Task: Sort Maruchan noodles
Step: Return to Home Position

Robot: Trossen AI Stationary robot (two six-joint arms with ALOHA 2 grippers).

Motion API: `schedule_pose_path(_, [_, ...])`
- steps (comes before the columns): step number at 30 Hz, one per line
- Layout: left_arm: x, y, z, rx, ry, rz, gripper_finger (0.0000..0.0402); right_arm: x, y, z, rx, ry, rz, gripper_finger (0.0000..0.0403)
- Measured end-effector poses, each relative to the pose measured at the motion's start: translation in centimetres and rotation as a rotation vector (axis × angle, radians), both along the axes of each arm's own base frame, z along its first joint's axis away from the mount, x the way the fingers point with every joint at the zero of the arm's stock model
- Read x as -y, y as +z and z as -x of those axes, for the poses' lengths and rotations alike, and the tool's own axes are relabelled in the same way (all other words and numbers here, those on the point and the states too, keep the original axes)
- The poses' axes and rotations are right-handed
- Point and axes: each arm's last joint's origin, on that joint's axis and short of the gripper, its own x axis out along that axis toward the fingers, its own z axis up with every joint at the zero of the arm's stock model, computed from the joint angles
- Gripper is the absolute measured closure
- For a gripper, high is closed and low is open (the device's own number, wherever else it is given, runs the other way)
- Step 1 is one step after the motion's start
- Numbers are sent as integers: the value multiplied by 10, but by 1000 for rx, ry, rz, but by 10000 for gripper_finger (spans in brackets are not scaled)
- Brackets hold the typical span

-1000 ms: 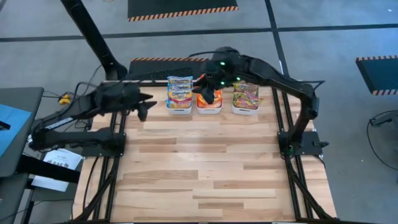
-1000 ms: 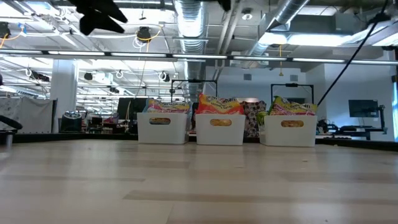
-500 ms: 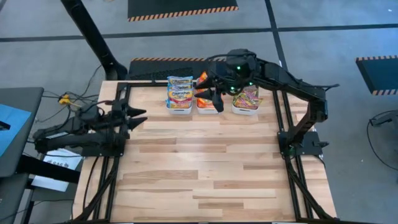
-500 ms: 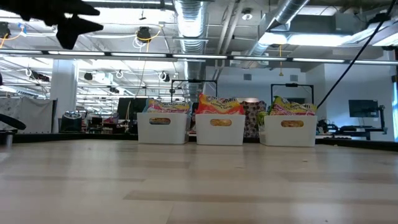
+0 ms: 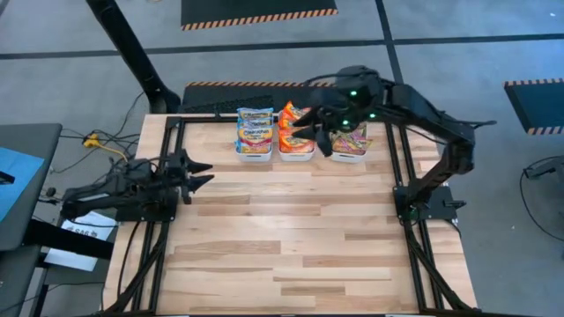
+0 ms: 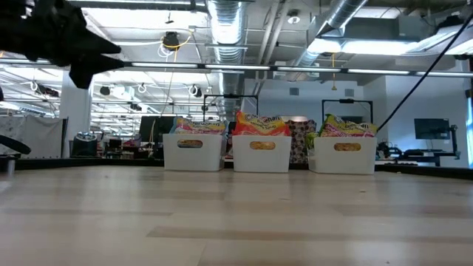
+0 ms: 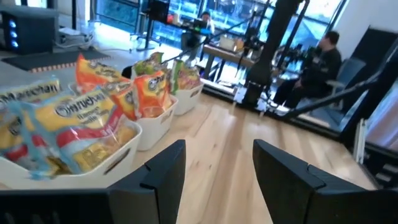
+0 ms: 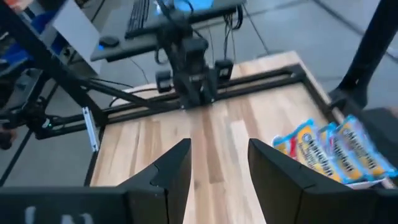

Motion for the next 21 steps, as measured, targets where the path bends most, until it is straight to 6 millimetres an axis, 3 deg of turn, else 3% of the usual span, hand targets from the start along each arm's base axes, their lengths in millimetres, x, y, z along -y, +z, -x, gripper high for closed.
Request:
schedule_pose_path(6, [-3,-24,-11,106,25,76,228,-12,28,45,95,9,88,221])
schedule_pose_path(13, [-3,-36,-14,95,28,116,228,-30,51,126,131,-86,187,221])
schedule_pose_path(17, [-4,-37,-14,93,52,128,228,-40,46,165,177,-89,219,221])
schedule_pose_path(21, [-4,-37,-14,96,52,141,228,-47,21,189,241,-89,200,221])
